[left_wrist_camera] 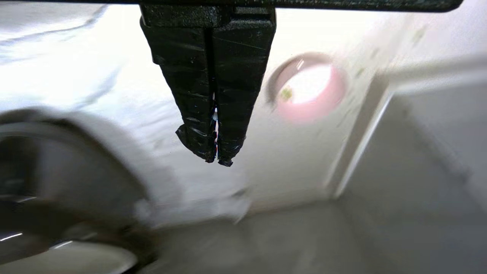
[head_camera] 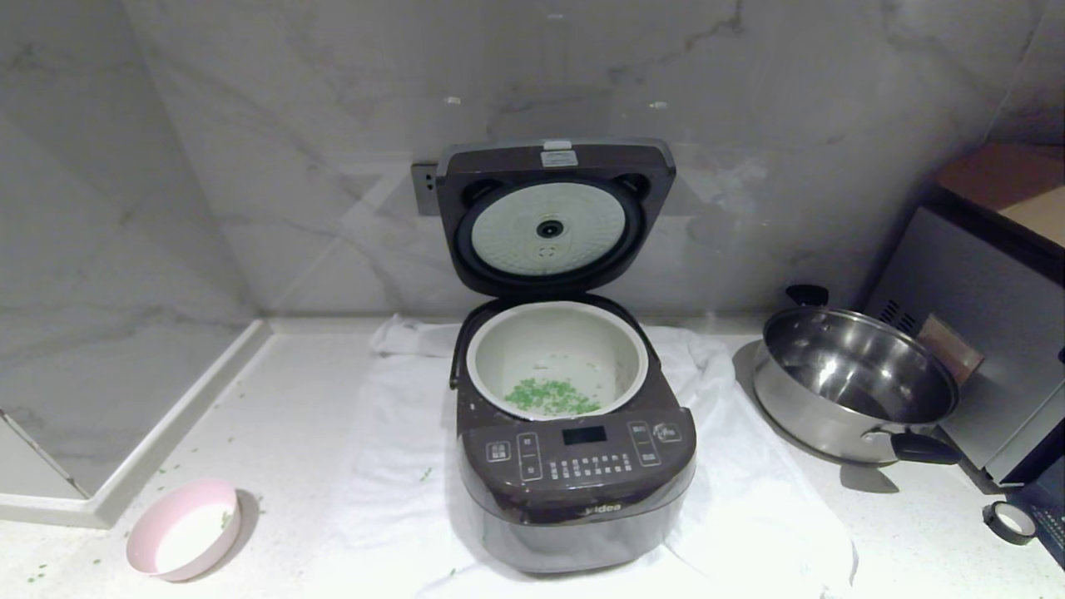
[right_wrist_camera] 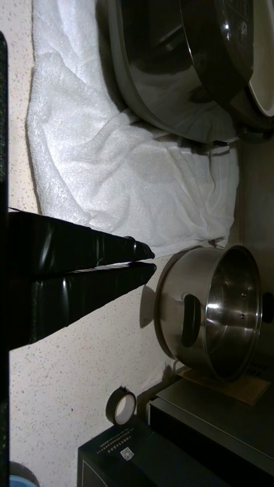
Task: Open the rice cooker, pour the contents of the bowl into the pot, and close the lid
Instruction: Close the rice cooker
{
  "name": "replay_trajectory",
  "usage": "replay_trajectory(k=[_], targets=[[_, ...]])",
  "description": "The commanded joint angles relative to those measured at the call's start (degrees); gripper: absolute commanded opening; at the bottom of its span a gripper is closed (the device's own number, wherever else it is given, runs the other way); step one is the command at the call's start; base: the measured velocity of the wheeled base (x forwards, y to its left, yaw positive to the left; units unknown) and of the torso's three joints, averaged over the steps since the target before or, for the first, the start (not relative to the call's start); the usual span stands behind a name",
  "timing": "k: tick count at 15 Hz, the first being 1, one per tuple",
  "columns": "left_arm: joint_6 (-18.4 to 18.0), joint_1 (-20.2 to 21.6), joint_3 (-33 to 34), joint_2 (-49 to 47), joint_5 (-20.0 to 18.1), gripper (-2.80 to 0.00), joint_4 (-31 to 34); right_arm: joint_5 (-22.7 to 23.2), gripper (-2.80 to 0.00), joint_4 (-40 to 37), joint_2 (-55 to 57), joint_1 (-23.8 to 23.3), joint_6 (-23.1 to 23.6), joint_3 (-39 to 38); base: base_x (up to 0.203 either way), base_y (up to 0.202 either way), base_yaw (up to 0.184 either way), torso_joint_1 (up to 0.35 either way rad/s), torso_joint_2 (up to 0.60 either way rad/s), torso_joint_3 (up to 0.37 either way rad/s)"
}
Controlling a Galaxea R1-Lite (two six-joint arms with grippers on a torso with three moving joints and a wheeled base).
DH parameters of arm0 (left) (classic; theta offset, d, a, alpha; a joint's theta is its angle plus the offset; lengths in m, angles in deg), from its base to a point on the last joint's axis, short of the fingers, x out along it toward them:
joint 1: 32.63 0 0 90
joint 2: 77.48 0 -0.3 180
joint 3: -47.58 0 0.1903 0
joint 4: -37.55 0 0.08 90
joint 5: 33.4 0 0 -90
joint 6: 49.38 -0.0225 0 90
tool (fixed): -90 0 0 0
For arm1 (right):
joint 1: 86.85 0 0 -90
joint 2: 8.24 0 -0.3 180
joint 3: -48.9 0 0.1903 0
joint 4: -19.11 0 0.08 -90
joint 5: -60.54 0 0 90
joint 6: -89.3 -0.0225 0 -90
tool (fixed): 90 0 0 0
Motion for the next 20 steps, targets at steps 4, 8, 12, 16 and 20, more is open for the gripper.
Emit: replay_trajectory(k=[4,8,12,16,20], targets=[[3.4,-0.1,0.8,0.3,4.1,-2.80,3.1,0.0,-2.80,0.0,0.0,0.0,0.0,0.0,0.000,0.000,0.000,0.000,0.00,0.000],[4.3,0.0,0.8,0.3,4.3,-2.80,3.0,0.0,-2.80,0.0,0.0,0.0,0.0,0.0,0.000,0.000,0.000,0.000,0.00,0.000],[5.5,-0.1,0.8,0.3,4.8,-2.80,3.1,0.0,-2.80,0.0,0.0,0.0,0.1,0.0,0.000,0.000,0.000,0.000,0.00,0.000],[5.4,-0.1,0.7,0.3,4.2,-2.80,3.3,-0.2,-2.80,-0.1,0.0,0.0,2.8,1.7,0.000,0.000,0.000,0.000,0.00,0.000],[5.4,-0.1,0.7,0.3,4.0,-2.80,3.4,1.0,-2.80,-1.0,10.3,0.2,2.8,15.5,0.000,0.000,0.000,0.000,0.00,0.000]])
